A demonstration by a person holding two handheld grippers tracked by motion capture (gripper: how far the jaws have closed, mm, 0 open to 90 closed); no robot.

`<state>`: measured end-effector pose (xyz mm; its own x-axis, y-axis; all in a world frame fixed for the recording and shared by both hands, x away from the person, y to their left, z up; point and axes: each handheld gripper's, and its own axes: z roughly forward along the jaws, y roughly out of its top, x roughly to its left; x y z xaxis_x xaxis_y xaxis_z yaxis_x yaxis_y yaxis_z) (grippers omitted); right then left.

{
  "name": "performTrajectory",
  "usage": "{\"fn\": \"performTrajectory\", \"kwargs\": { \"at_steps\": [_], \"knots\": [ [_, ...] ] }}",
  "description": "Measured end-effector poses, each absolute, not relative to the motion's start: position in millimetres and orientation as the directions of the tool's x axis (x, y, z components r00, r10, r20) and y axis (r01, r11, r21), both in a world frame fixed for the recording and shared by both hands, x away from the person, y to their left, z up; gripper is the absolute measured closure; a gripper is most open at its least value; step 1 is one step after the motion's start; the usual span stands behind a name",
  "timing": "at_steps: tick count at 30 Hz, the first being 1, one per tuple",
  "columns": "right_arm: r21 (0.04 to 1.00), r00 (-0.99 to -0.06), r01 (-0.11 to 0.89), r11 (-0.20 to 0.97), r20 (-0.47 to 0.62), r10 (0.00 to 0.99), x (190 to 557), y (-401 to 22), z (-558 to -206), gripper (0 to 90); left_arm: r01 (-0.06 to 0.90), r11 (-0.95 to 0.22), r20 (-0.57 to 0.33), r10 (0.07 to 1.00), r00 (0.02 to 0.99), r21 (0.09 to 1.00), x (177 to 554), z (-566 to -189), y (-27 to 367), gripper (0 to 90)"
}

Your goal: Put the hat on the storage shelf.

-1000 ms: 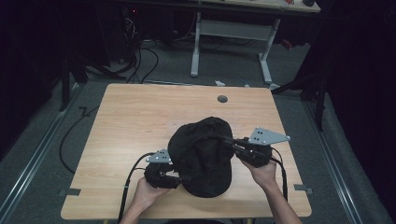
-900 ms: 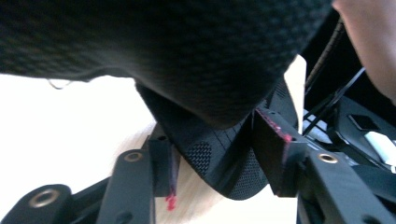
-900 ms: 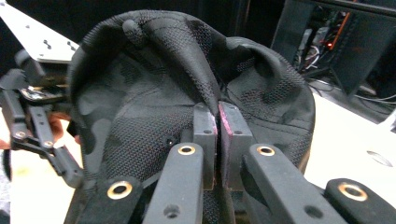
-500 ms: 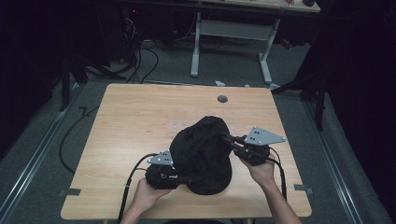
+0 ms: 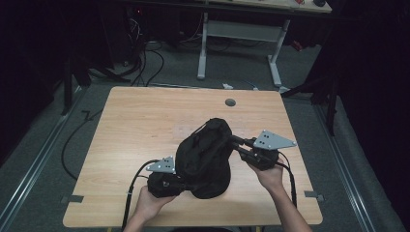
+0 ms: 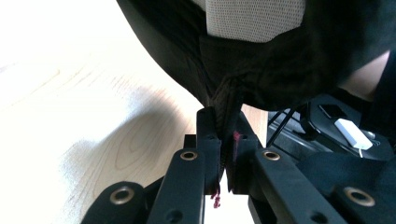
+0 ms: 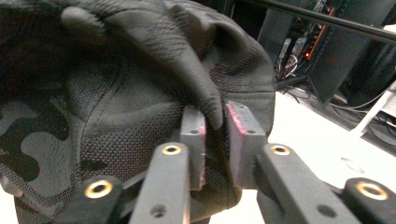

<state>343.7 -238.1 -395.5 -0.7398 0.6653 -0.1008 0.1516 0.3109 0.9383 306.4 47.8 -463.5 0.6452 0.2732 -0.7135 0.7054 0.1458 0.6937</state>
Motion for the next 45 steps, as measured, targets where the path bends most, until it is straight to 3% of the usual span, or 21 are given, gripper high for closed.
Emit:
{"fn": "performTrajectory", "kwargs": {
  "at_steps": [7, 10, 23, 32, 45],
  "knots": [
    [0.944, -0.725, 0.169, 0.282, -0.075, 0.685, 342, -247, -398, 54.4, 0.689, 0.169, -0.705, 0.274, 0.654, 0.705, 305, -459, 54, 86.1],
    [0.943, -0.718, 0.193, 0.272, -0.053, 0.694, 341, -253, -405, 51.8, 0.681, 0.194, -0.705, 0.288, 0.648, 0.706, 307, -458, 57, 86.1],
    [0.887, -0.669, 0.378, 0.264, 0.065, 0.74, 338, -273, -452, 46.7, 0.635, 0.274, -0.69, 0.345, 0.636, 0.722, 313, -451, 67, 86.0],
    [0.78, -0.559, 0.564, 0.272, 0.119, 0.821, 342, -287, -496, 43.0, 0.603, 0.316, -0.68, 0.378, 0.628, 0.733, 316, -447, 74, 86.0],
    [0.741, -0.451, 0.618, 0.264, 0.059, 0.891, 344, -295, -520, 40.7, 0.552, 0.368, -0.663, 0.428, 0.614, 0.748, 324, -438, 86, 85.9]
  ]
}}
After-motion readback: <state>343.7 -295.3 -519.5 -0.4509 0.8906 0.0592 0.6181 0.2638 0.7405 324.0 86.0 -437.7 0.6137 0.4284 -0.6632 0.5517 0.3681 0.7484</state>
